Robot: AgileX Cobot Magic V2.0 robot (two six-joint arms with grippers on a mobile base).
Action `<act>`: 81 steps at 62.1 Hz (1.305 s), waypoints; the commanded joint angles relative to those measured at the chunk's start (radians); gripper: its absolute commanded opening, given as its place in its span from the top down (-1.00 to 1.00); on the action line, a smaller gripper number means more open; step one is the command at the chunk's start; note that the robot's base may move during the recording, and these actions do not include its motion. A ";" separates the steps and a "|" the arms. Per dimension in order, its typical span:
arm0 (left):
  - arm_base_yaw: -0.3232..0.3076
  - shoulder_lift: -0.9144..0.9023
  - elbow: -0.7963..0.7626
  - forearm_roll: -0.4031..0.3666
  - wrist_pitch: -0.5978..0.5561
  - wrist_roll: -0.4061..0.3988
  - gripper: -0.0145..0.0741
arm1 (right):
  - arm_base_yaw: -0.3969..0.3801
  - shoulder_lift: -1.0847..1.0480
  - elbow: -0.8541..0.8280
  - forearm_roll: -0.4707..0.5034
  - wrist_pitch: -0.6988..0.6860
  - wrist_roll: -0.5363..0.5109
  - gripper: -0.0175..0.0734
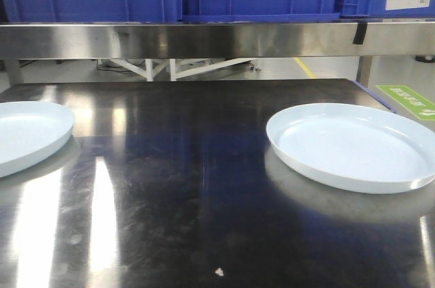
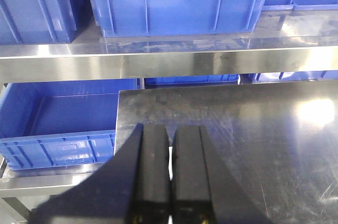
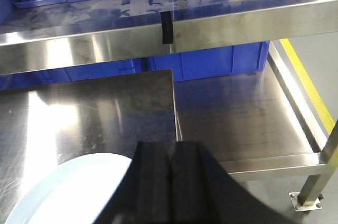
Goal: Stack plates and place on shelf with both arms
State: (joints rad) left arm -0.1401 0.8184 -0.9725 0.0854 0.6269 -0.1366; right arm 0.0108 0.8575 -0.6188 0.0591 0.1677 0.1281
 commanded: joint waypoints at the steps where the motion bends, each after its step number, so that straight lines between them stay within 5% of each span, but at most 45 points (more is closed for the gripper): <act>1: -0.007 -0.004 -0.034 -0.014 -0.077 -0.004 0.42 | -0.002 -0.005 -0.040 -0.009 -0.075 0.001 0.05; 10: -0.007 -0.004 -0.034 -0.016 -0.073 -0.004 -0.10 | -0.002 -0.005 -0.040 -0.009 -0.061 0.001 -0.63; 15: -0.007 0.002 -0.034 -0.024 -0.069 -0.012 -0.56 | -0.002 -0.005 -0.040 -0.009 -0.048 0.001 -0.71; 19: -0.007 0.016 -0.034 -0.024 -0.058 -0.073 -0.71 | -0.002 -0.005 -0.040 -0.009 -0.045 0.001 -0.71; 25: -0.007 0.059 -0.034 0.004 -0.025 -0.135 -0.70 | -0.002 -0.005 -0.040 -0.009 -0.045 0.001 -0.71; 50: -0.005 0.302 -0.034 0.078 0.013 -0.161 -0.68 | -0.001 -0.005 -0.040 -0.009 -0.045 0.001 -0.71; 81: 0.137 0.520 -0.034 0.076 -0.054 -0.178 -0.68 | 0.020 -0.005 -0.040 -0.009 -0.045 0.001 -0.71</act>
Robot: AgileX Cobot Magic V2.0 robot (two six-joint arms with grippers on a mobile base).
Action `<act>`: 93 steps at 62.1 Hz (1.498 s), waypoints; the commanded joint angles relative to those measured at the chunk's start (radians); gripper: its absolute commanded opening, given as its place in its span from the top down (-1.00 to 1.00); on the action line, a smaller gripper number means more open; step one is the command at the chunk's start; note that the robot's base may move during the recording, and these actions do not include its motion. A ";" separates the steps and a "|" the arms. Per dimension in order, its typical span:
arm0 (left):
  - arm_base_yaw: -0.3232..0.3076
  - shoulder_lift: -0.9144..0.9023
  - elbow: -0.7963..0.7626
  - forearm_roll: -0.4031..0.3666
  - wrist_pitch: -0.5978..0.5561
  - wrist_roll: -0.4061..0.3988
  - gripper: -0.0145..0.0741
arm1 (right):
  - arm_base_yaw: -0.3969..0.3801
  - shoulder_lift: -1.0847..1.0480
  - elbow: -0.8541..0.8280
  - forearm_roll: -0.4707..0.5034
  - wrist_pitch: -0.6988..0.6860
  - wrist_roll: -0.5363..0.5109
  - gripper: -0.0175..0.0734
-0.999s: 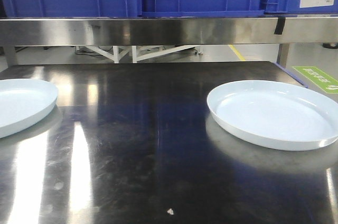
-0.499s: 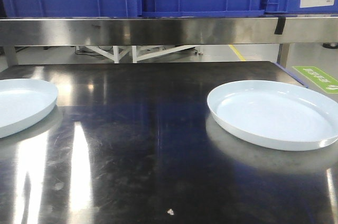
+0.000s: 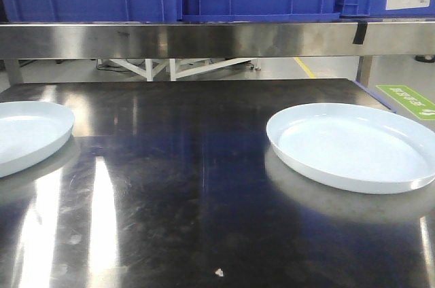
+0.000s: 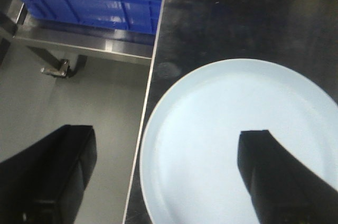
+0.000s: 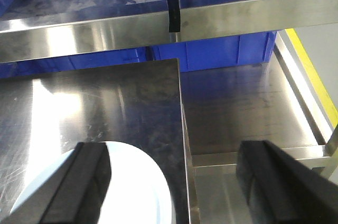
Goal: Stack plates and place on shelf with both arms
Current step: 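Grasp the rim of the pale blue plate with the left gripper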
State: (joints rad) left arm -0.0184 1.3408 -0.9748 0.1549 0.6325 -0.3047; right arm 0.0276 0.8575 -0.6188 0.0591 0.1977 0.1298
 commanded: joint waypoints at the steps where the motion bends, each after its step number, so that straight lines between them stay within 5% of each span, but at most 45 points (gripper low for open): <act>1: 0.016 0.002 -0.032 0.007 -0.063 -0.010 -0.68 | 0.003 -0.005 -0.040 -0.009 -0.075 -0.001 -0.71; 76: 0.024 0.291 -0.032 0.007 -0.124 -0.011 -0.68 | 0.003 -0.005 -0.040 -0.009 -0.053 -0.001 -0.71; 93: 0.072 0.291 -0.032 0.003 -0.126 -0.011 -0.68 | 0.003 -0.005 -0.040 -0.009 -0.053 -0.001 -0.71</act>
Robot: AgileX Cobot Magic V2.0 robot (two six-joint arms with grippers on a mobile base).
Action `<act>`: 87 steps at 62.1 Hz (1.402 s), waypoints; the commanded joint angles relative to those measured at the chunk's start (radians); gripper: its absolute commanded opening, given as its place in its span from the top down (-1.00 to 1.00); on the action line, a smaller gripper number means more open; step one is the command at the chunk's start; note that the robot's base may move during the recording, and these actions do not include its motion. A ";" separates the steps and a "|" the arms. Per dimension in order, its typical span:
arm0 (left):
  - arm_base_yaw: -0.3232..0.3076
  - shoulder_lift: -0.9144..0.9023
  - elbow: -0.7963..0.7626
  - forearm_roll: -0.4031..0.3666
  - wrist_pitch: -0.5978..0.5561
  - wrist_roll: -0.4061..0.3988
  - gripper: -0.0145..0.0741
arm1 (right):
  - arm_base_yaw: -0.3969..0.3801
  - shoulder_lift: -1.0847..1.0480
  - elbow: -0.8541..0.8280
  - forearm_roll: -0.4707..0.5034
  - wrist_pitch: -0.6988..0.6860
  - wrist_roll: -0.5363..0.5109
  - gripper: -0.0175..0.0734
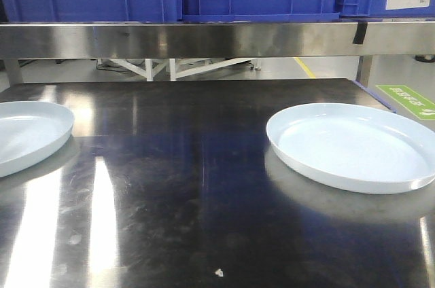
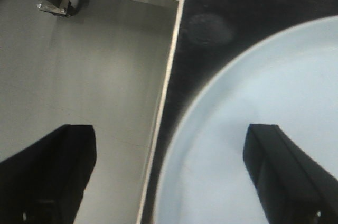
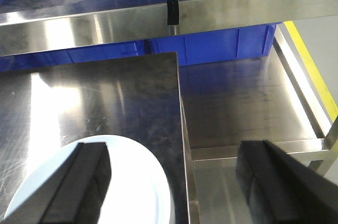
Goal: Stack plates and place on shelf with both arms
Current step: 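Grasp the rim of the pale blue plate with the left gripper, then lift the plate and set it down toward the table center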
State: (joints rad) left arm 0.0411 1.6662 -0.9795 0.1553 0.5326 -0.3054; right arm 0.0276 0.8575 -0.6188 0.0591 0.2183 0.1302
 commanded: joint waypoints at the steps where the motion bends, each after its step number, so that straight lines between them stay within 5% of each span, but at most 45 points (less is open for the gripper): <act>1: 0.014 -0.034 -0.027 0.002 -0.026 -0.011 -0.68 | 0.003 -0.005 -0.040 -0.009 -0.073 -0.001 -0.71; 13: 0.014 -0.034 -0.027 -0.017 -0.030 -0.011 -0.49 | 0.003 -0.005 -0.040 -0.009 -0.075 -0.001 -0.71; 19: 0.014 -0.034 -0.027 -0.017 -0.030 -0.011 0.02 | 0.003 -0.005 -0.040 -0.009 -0.075 -0.001 -0.71; 23: 0.014 -0.034 -0.027 -0.017 -0.030 -0.011 0.53 | 0.003 -0.005 -0.040 -0.009 -0.078 -0.001 -0.71; 27: 0.014 -0.036 -0.029 -0.030 -0.032 -0.011 0.40 | 0.003 -0.005 -0.040 -0.009 -0.081 -0.001 -0.71; 35: 0.008 -0.061 -0.059 -0.108 -0.030 -0.011 0.45 | 0.003 -0.005 -0.040 -0.009 -0.081 -0.001 -0.71; 46: -0.047 -0.111 -0.137 -0.113 -0.012 -0.011 0.45 | 0.003 -0.005 -0.040 -0.009 -0.081 -0.001 -0.71; 71: -0.390 -0.139 -0.273 -0.155 -0.018 -0.011 0.45 | 0.003 -0.005 -0.040 -0.009 -0.081 -0.001 -0.71; 87: -0.511 -0.085 -0.273 -0.155 -0.040 -0.011 0.45 | 0.003 -0.005 -0.040 -0.009 -0.081 -0.001 -0.71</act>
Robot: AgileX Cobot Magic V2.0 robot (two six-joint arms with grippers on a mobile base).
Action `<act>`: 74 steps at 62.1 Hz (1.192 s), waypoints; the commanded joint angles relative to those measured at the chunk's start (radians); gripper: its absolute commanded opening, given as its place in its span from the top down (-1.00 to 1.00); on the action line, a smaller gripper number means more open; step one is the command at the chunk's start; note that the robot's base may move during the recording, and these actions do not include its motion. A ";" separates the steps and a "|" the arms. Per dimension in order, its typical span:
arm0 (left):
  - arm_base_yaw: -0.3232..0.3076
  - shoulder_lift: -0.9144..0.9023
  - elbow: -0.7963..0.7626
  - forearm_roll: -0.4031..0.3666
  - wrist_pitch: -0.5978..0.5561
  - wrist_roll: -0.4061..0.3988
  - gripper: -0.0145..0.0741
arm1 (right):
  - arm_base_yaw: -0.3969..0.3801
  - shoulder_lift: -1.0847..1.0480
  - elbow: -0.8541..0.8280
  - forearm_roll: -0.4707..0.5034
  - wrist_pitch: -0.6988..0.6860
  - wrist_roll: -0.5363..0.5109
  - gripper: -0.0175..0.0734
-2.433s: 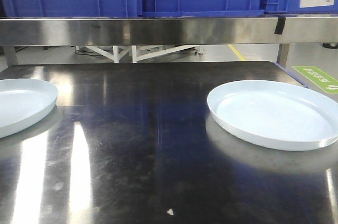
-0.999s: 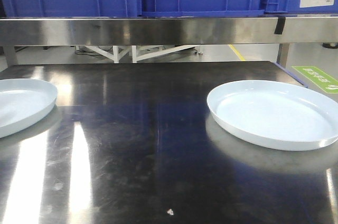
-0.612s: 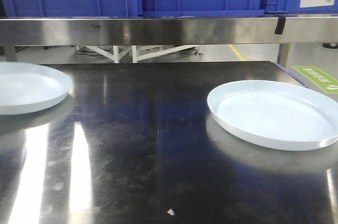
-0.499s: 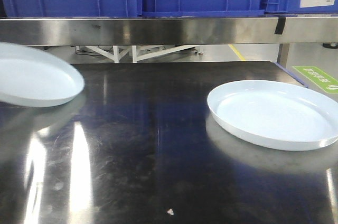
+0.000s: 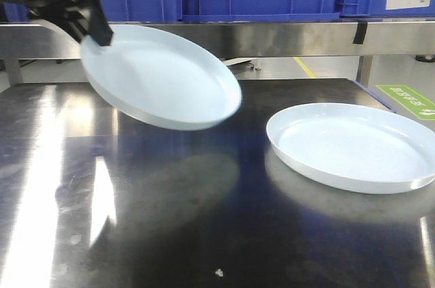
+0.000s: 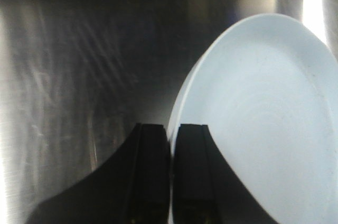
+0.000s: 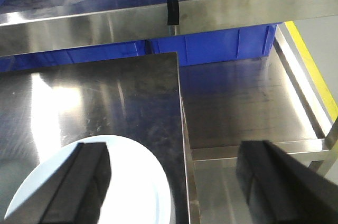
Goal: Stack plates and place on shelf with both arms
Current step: 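Lift the plate and set it down toward the table center, then release the plate and raise the left gripper away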
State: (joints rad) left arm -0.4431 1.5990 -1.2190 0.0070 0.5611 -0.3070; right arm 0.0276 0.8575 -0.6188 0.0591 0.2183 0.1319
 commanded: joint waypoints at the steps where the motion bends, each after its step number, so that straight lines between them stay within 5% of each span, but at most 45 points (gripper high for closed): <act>1: -0.030 -0.012 -0.033 -0.007 -0.068 -0.009 0.45 | 0.003 -0.005 -0.040 -0.009 -0.081 -0.003 -0.71; 20: -0.036 0.047 -0.033 -0.007 -0.045 -0.009 0.42 | 0.003 -0.005 -0.040 -0.009 -0.081 -0.003 -0.71; 37: -0.036 0.047 -0.035 0.005 -0.014 -0.007 -0.37 | 0.003 -0.005 -0.040 -0.009 -0.081 -0.003 -0.71; 44: -0.036 0.047 -0.058 0.005 0.046 -0.007 -0.53 | 0.003 -0.005 -0.039 -0.009 -0.081 -0.003 -0.71; 54: -0.030 0.030 -0.108 0.021 0.113 -0.007 -0.35 | 0.003 -0.005 -0.039 -0.009 -0.081 -0.003 -0.71; 64: -0.030 -0.054 -0.137 0.040 0.095 -0.007 0.52 | 0.003 -0.004 -0.039 -0.009 -0.081 -0.003 -0.71; 74: -0.015 -0.201 -0.137 0.042 0.033 -0.018 0.48 | 0.003 -0.004 -0.039 -0.009 -0.081 -0.003 -0.71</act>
State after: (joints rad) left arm -0.4700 1.5237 -1.3191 0.0430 0.6786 -0.3113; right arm 0.0276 0.8575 -0.6188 0.0591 0.2183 0.1319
